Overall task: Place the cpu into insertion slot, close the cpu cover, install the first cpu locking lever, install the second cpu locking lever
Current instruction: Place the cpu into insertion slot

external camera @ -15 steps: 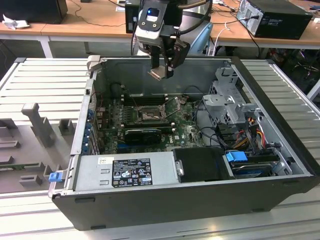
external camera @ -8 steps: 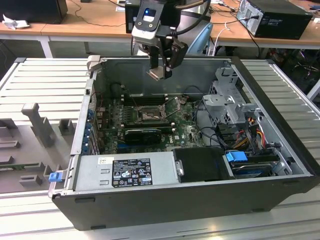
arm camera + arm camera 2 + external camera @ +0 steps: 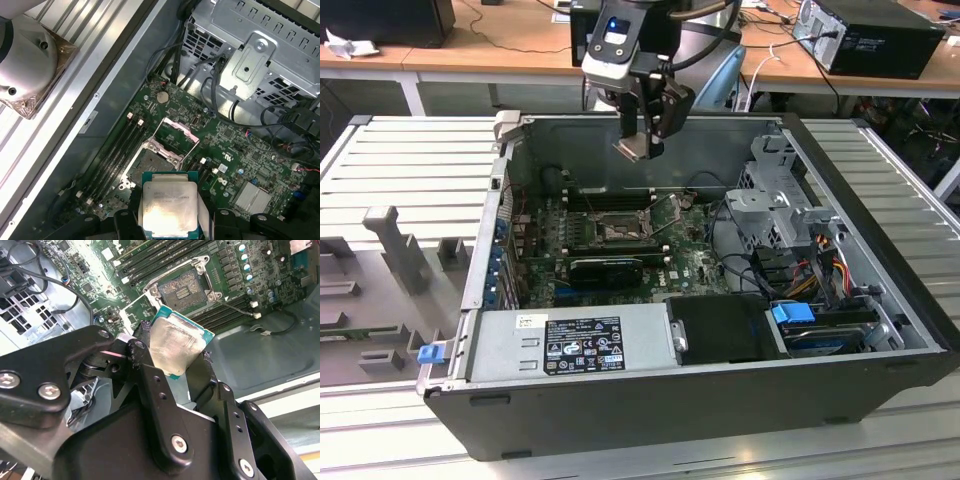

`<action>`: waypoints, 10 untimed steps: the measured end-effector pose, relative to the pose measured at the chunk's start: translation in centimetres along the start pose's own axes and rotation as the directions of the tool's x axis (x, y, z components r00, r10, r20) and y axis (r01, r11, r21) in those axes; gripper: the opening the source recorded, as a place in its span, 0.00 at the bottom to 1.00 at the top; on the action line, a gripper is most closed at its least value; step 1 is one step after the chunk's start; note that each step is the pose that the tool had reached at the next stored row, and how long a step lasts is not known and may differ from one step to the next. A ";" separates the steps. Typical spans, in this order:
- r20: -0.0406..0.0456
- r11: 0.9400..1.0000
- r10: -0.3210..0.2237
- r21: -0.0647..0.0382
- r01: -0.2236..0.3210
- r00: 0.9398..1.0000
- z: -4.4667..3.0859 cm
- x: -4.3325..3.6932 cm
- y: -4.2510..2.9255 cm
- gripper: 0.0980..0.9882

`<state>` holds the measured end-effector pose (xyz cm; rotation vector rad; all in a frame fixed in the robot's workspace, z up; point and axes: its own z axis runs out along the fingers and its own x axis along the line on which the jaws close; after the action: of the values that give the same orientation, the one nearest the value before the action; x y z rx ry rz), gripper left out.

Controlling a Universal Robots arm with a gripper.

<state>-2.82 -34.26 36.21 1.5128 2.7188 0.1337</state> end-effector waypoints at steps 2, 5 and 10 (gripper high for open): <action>0.000 1.000 0.004 0.000 -0.004 1.000 0.01 0.00 0.00 0.48; 0.001 1.000 0.009 0.000 -0.009 1.000 0.04 0.00 -0.01 0.48; 0.002 1.000 0.018 0.000 -0.018 1.000 0.08 0.01 -0.02 0.48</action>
<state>-2.84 -34.26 36.13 1.5363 2.7047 0.1334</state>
